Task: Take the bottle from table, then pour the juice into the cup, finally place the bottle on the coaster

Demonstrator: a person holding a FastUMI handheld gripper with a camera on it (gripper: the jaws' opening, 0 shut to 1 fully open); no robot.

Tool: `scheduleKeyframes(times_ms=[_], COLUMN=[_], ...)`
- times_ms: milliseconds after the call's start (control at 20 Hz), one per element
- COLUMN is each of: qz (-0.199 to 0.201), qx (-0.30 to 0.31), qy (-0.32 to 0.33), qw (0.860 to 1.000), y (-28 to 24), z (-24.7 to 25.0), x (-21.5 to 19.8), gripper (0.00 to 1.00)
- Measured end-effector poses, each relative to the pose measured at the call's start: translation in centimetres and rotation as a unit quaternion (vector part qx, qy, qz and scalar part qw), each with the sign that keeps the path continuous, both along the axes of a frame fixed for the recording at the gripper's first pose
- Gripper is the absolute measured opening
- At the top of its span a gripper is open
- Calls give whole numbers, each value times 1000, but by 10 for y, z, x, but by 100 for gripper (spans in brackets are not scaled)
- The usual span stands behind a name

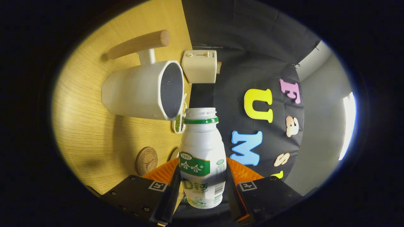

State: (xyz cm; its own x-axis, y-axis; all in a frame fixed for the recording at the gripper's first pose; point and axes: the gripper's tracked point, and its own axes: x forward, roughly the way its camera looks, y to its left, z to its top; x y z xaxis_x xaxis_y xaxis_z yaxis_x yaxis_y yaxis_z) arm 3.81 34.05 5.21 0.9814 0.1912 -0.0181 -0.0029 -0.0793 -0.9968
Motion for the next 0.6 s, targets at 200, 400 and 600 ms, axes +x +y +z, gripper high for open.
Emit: scheduleKeyframes(times_ms=[200,400,600], qz=[1,1,1], qx=[-14,-25,-31], qy=[-8,-15,-17], qw=[1000,1000,999], y=[1,0,1], z=[8,10,12], x=[3,1,0], gripper=[67,67,67])
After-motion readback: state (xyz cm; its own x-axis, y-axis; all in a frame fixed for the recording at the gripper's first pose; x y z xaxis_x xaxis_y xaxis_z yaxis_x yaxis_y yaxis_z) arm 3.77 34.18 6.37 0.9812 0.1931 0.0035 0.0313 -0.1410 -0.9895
